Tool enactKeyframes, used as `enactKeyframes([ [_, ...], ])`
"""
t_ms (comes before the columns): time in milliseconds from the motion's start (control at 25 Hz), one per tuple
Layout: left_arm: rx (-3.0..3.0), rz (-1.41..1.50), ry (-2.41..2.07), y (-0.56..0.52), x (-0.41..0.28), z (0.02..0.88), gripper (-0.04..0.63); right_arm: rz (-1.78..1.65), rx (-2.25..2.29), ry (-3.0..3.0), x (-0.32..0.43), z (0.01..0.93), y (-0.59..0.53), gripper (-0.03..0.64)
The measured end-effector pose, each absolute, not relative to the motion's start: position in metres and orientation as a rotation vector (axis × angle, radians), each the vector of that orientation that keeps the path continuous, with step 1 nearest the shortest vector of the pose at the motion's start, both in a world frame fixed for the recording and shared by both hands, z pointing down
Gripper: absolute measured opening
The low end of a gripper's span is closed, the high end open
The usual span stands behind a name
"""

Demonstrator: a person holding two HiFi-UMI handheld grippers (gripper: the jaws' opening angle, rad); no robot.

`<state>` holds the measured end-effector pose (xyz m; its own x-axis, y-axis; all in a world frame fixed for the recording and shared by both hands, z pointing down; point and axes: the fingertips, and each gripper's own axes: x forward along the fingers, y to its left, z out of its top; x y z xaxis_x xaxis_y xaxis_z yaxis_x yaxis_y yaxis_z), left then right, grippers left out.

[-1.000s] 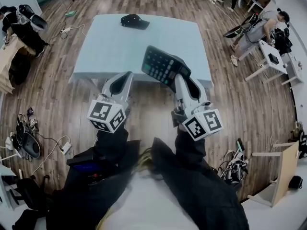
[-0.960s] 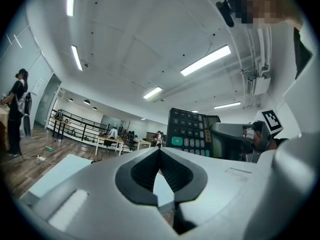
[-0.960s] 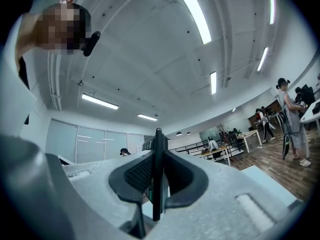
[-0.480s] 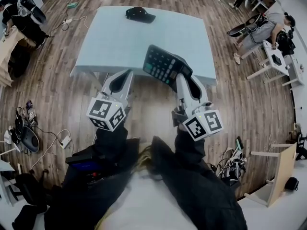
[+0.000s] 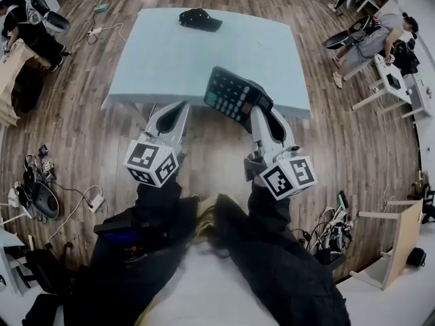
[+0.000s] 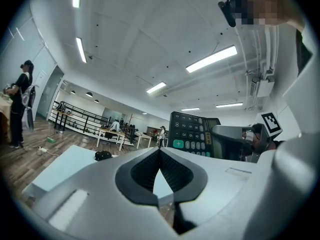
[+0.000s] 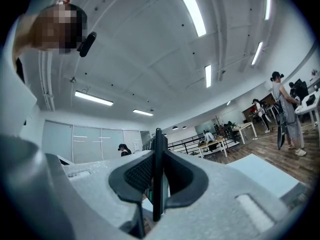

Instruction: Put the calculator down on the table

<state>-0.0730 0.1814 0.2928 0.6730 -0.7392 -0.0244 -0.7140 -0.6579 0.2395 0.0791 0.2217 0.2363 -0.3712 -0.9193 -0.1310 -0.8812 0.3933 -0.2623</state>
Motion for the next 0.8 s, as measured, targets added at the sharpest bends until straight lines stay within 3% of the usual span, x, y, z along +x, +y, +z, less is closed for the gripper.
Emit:
enactKeyframes([
  [440, 2.626, -0.154, -1.204, 0.151, -0.071, 0.319, -0.005, -0.290, -1.564, 2.413, 0.086, 0.263, 0.181, 0.054],
  [800, 2.612, -0.159, -1.325, 0.040, -0.072, 0.306, -0.005, -0.292, -1.444, 2.441, 0.095, 0.262, 0.059, 0.054],
])
